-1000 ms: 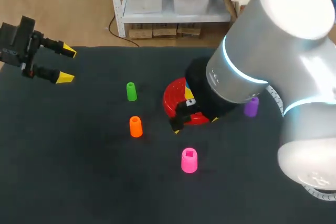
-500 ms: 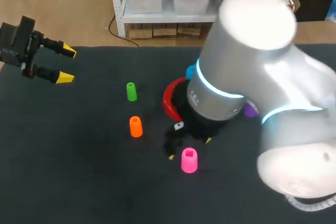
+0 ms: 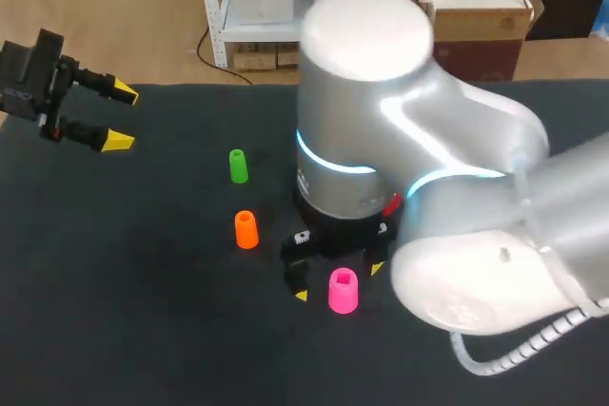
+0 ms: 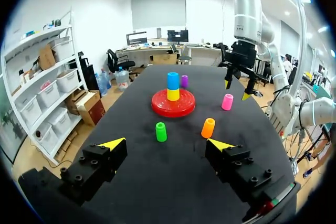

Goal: Pick up and stack the cylinders on the red base in this order: pink,purple,orange,green

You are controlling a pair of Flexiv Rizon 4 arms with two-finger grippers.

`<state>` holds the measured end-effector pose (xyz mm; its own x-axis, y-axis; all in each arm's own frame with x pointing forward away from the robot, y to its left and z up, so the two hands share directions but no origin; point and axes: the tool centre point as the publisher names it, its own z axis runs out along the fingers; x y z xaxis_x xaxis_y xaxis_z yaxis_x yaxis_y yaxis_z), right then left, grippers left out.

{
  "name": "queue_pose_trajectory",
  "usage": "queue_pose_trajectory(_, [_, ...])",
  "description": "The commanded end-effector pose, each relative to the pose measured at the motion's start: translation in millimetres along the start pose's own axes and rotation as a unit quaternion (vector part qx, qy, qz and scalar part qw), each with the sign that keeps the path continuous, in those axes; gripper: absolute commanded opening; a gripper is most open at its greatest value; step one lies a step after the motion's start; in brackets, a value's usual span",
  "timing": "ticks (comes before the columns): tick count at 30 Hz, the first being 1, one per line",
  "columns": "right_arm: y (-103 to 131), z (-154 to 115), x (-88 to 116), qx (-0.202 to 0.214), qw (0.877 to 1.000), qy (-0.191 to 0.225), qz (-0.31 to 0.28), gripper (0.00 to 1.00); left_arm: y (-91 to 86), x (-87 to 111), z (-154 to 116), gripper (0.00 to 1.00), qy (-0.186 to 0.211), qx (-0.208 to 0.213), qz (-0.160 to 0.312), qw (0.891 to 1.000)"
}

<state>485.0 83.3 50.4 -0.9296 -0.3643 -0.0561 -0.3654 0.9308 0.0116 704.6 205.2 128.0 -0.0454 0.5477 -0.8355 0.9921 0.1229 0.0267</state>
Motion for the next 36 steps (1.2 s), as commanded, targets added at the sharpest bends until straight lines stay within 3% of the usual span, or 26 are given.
queue_pose_trajectory(1, [-1, 7, -4, -0.002, 1.000, 0.003, 0.009, 1.00, -0.7, 0.8, 0, 1.00, -0.001, -0.001, 0.001, 1.000])
queue_pose_trajectory(17, [-13, 28, -11, -0.010, 0.998, 0.015, 0.061, 1.00, -0.7, 0.8, 0, 1.00, -0.001, -0.001, 0.001, 1.000])
queue_pose_trajectory(26, [-18, 26, -15, 0.003, 0.998, 0.010, 0.066, 0.69, -0.7, 0.8, 0, 1.00, -0.001, -0.001, 0.001, 1.000])
queue_pose_trajectory(36, [-19, 26, -9, 0.002, 0.997, 0.012, 0.074, 0.73, -0.7, 0.8, 0, 1.00, -0.001, -0.001, 0.001, 1.000])
